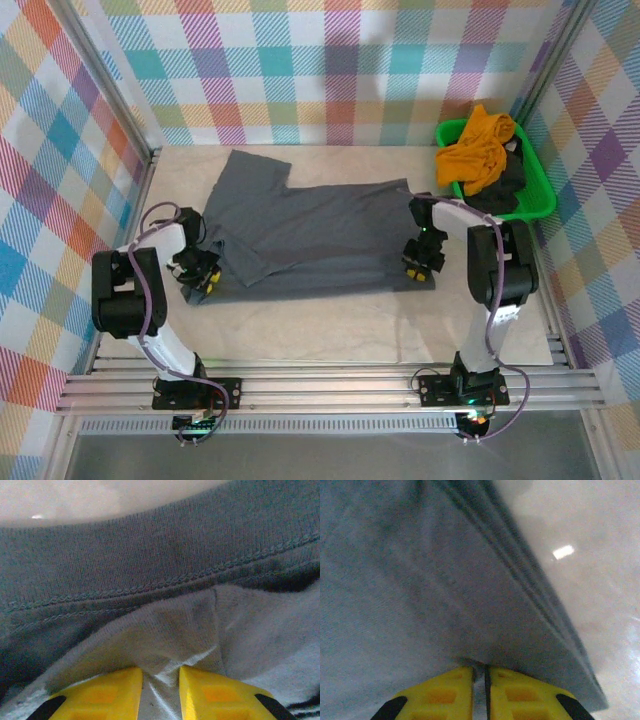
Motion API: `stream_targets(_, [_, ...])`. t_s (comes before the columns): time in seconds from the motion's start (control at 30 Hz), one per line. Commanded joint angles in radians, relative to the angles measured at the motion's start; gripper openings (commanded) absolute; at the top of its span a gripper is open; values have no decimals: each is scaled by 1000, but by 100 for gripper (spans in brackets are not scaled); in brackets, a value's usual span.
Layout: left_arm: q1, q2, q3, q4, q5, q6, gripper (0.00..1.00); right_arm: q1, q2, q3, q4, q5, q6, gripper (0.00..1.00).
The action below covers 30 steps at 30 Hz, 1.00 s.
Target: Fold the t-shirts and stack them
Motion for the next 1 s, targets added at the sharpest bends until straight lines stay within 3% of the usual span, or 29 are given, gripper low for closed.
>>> stream_targets(0.0, [17,-2,-68,-89,-94,17,28,4,-80,-85,-41,54,27,16])
stream_targets(0.1, [15,-28,-55,-99,-79,18,33,7,-142,-115,16,10,5,21])
stream_targets(0.27, [-29,-156,-3,-138,-64,-12,63,52,-230,-23,42,22,-90,31])
stream_targets(0.37, [-75,-259,-15,-111,-30,-88,68,92,-318,-19,159,-69,-154,40])
stream_targets(0.53, [-192,-280,-123,99,155,-272,66,130,-348,-48,327,-328,-156,45])
stream_targets(0.63, [-269,-237,-143,139,171,-342,63,141,-320,-57,392,-446,-129,46])
stream_targets(0.77, [-303,-200,-189,223,204,-415,61,161,-315,-49,440,-506,-112,46])
stream_targets(0.97, [-304,-169,-177,223,162,-386,52,162,-316,-58,436,-519,-99,46])
